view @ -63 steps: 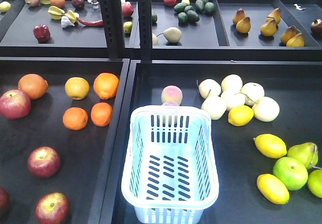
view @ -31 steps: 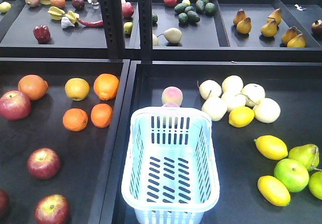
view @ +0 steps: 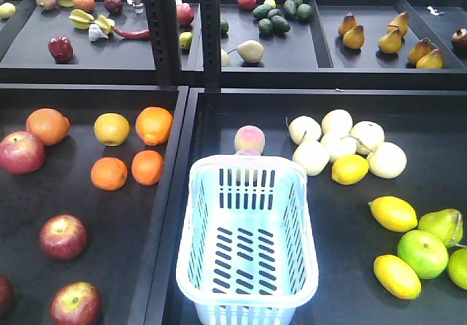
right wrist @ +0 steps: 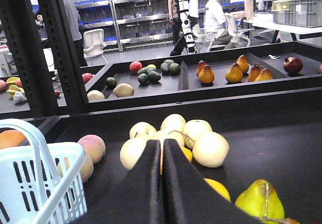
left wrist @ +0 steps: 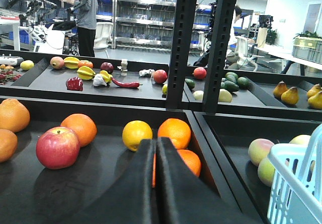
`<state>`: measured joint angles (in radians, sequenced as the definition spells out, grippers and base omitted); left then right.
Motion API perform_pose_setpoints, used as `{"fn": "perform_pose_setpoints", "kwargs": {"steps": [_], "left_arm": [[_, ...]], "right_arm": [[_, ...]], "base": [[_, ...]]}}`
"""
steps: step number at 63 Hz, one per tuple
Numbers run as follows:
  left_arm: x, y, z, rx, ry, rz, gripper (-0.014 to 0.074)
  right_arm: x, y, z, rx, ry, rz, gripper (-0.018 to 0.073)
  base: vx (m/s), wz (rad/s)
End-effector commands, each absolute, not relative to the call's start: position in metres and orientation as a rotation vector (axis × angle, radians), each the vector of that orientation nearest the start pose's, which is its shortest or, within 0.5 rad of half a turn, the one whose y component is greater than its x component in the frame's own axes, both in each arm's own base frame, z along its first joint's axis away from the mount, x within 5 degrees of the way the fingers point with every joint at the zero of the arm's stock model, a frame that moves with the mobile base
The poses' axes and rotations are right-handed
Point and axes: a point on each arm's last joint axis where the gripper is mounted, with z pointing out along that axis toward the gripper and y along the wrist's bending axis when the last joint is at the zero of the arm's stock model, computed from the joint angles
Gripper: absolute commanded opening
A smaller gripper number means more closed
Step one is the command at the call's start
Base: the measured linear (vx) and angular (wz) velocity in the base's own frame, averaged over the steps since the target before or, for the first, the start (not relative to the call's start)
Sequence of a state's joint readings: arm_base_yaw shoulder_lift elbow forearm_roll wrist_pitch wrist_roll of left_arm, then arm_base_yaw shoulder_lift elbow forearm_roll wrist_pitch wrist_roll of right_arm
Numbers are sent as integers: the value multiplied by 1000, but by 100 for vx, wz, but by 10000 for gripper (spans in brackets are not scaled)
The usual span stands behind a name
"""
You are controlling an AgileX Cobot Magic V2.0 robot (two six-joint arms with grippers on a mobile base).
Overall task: Pick three apples into basket with both arms
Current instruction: 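Stop the base in front of the light-blue basket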
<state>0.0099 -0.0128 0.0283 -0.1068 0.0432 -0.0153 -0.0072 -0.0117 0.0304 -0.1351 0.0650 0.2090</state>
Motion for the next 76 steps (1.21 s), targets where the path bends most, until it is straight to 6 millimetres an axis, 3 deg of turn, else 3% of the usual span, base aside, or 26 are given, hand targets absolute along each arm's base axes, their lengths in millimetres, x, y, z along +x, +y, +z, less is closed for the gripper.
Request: {"fn": "perform_pose_setpoints", "kwargs": {"steps": [1, 19, 33, 51, 61, 64, 68, 76], "left_arm": [[54, 1, 216, -102, 1426, -90, -6], [54, 1, 216, -131, 1424, -122, -6], [54, 2, 216, -580, 1341, -626, -6], [53, 2, 220, -663, 1296, -726, -6], [53, 3, 220, -1054, 1109, -1179, -6], [52, 3, 226, -1136, 1044, -1300, -6], [48, 2, 241, -1093, 1022, -1321, -6], [31, 1, 290, -806, 1025, -1154, -6]], "right_arm": [[56, -1, 201, 56, 1495, 42, -5], [56, -1, 201, 56, 1495, 42, -5], [56, -1, 201, 56, 1495, 42, -5], [56, -1, 201, 56, 1495, 42, -5], [56, -1, 201, 56, 1495, 42, -5], [56, -1, 201, 56, 1495, 42, -5], [56, -1, 201, 56, 1495, 42, -5], [56, -1, 201, 56, 1495, 42, -5]], "base": [[0, 0], [0, 0], [0, 0], [0, 0], [0, 0], [0, 0], [0, 0], [0, 0]]}}
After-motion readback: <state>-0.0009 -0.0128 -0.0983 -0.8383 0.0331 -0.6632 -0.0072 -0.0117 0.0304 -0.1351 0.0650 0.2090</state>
